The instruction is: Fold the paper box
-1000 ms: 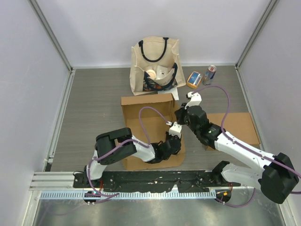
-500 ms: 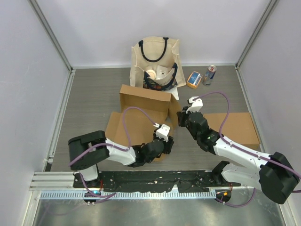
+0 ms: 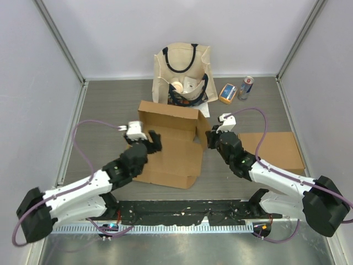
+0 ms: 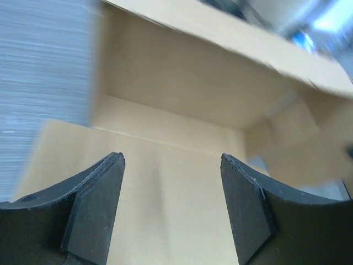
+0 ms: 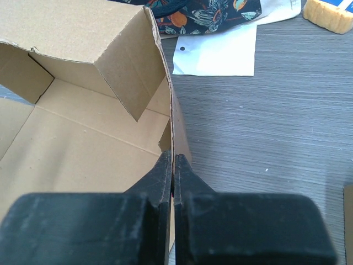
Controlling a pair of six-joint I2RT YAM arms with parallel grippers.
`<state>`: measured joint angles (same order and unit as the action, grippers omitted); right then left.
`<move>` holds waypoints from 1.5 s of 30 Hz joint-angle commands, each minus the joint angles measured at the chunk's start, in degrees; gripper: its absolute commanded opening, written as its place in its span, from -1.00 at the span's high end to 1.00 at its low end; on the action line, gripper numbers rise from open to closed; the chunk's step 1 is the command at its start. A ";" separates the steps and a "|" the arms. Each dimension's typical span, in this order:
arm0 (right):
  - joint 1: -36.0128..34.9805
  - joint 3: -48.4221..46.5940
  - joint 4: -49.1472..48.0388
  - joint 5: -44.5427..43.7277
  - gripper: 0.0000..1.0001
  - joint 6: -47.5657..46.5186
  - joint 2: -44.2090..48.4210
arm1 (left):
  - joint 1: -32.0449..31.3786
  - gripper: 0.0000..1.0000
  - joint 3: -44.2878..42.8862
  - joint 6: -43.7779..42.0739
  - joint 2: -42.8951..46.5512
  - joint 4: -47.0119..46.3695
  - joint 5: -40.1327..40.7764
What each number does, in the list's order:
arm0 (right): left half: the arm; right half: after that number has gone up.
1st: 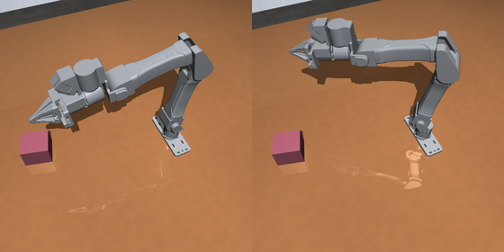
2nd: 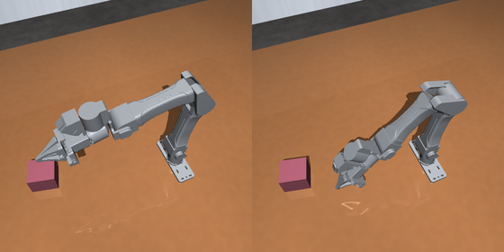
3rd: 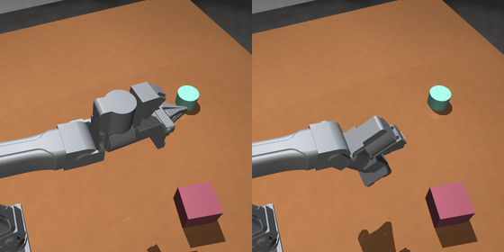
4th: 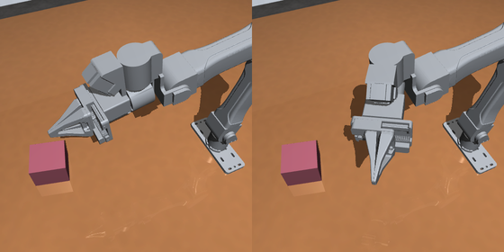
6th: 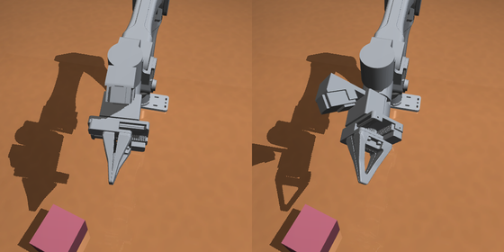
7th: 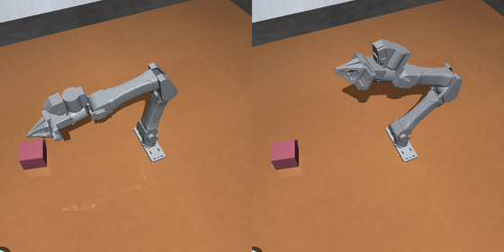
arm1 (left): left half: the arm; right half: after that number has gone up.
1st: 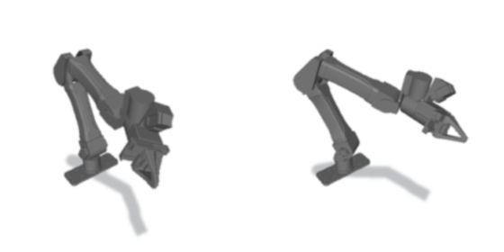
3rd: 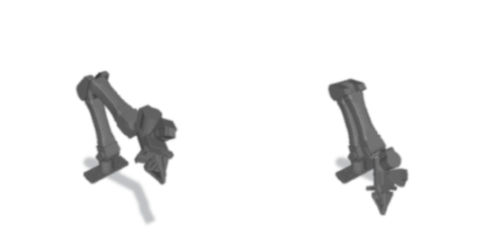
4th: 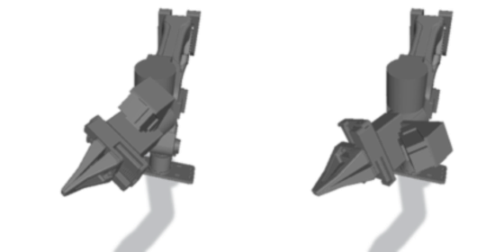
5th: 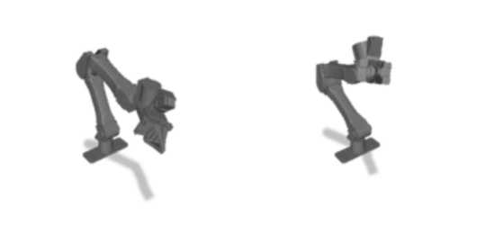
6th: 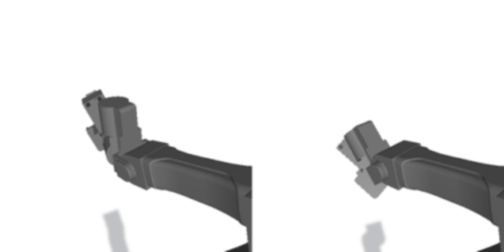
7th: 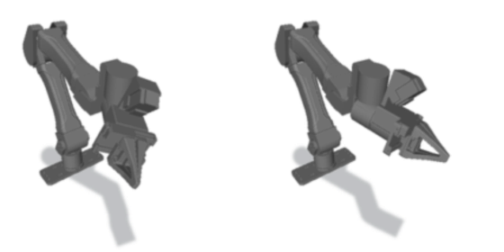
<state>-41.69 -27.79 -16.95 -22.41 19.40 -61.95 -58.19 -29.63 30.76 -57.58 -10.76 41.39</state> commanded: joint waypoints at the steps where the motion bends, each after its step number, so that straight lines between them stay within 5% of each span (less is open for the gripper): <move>1: -0.67 -0.25 3.42 0.44 0.98 0.11 -1.85 | 11.07 -0.50 3.87 0.80 9.06 6.38 4.15; 6: -0.76 -0.68 2.89 0.88 0.98 0.29 -2.38 | 19.76 -0.50 5.98 -5.79 3.74 -6.44 2.31; 9: -0.85 -0.86 2.98 1.06 0.98 0.20 -2.56 | 26.26 -0.51 6.08 -6.77 -3.03 -14.72 -5.95; 16: -0.76 -1.30 3.24 1.32 0.98 -0.06 -2.64 | 32.08 -0.37 5.55 -15.38 -15.61 -34.56 -12.55; 24: -0.76 -2.35 4.56 1.67 0.97 -0.77 -2.56 | 34.99 0.05 0.27 -20.82 -25.29 -38.62 -17.91; 34: -0.76 -3.85 5.52 2.20 0.98 -1.03 -3.61 | 35.08 0.01 -3.42 -23.38 -30.22 -39.95 -20.12; 41: -0.76 -5.25 7.54 2.20 0.98 1.25 -4.32 | 35.17 0.90 -5.53 -22.15 -32.33 -38.72 -21.87; 45: -1.72 -9.55 13.68 2.38 0.98 7.31 -5.28 | 33.15 1.00 -2.20 -20.22 -29.17 -38.89 -21.26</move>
<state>-41.95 -33.28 -12.58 -21.26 20.80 -65.58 -23.27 -33.04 8.69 -89.86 -46.85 20.43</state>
